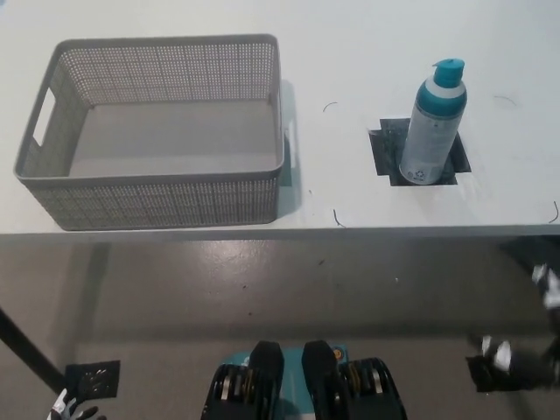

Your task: Use the right hand to pick up an air purifying spray and put it inside a container

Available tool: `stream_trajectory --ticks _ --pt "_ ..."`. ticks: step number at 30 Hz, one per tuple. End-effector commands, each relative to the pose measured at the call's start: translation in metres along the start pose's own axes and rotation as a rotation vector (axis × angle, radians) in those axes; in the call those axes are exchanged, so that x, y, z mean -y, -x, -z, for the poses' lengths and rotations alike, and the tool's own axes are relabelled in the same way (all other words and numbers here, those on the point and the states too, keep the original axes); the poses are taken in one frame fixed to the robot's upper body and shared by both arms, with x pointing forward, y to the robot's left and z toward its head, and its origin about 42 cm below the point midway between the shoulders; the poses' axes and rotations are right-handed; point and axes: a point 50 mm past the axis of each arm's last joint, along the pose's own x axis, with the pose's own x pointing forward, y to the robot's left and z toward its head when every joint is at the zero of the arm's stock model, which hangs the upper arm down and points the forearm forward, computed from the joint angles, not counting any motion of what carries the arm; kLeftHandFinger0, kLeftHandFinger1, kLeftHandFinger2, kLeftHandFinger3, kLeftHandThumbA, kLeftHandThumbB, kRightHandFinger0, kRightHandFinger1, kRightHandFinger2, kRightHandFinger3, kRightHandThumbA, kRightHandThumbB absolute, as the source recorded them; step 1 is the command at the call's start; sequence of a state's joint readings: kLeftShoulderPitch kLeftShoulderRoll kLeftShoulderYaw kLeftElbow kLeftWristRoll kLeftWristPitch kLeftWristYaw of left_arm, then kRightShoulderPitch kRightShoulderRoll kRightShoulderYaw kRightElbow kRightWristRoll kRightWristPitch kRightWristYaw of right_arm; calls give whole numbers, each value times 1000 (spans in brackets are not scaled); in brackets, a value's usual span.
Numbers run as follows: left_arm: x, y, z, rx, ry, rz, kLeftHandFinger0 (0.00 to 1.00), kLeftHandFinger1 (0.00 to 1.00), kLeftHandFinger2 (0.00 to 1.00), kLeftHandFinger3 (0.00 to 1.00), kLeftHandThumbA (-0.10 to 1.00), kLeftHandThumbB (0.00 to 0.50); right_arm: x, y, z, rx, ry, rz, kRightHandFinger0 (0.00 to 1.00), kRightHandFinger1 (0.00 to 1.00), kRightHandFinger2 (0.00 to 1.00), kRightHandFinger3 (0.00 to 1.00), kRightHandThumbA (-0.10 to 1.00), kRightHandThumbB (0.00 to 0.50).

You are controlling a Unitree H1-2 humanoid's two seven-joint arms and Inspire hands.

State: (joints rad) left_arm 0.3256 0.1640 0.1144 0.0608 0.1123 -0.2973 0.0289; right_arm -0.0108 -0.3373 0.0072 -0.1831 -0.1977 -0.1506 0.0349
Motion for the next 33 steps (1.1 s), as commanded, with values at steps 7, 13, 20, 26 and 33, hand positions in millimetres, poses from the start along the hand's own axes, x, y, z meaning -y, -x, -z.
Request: stream_trajectory --ticks 7,13,20,26,33 --pt "-5 -1 -10 74 -23 -29 803 844 926 1000 549 368 37 -97 -34 36 8 53 1000 1000 1000 1000 903 500" --pt "-4 -2 -9 77 -16 -25 769 843 939 1000 536 349 43 -130 -33 -2 -9 71 1000 1000 1000 1000 943 500" --pt "-3 -1 -9 85 -8 -28 767 837 931 1000 524 353 44 -155 -18 -23 -48 74 1000 1000 1000 1000 898 500" --pt "-4 -1 -9 87 -29 -33 768 821 918 1000 549 360 40 -168 -8 -75 -100 80 1000 1000 1000 1000 861 500" --pt "-2 -2 -12 90 -38 -18 796 808 907 1000 573 352 33 -180 4 -120 -388 20 1000 1000 1000 1000 921 500"
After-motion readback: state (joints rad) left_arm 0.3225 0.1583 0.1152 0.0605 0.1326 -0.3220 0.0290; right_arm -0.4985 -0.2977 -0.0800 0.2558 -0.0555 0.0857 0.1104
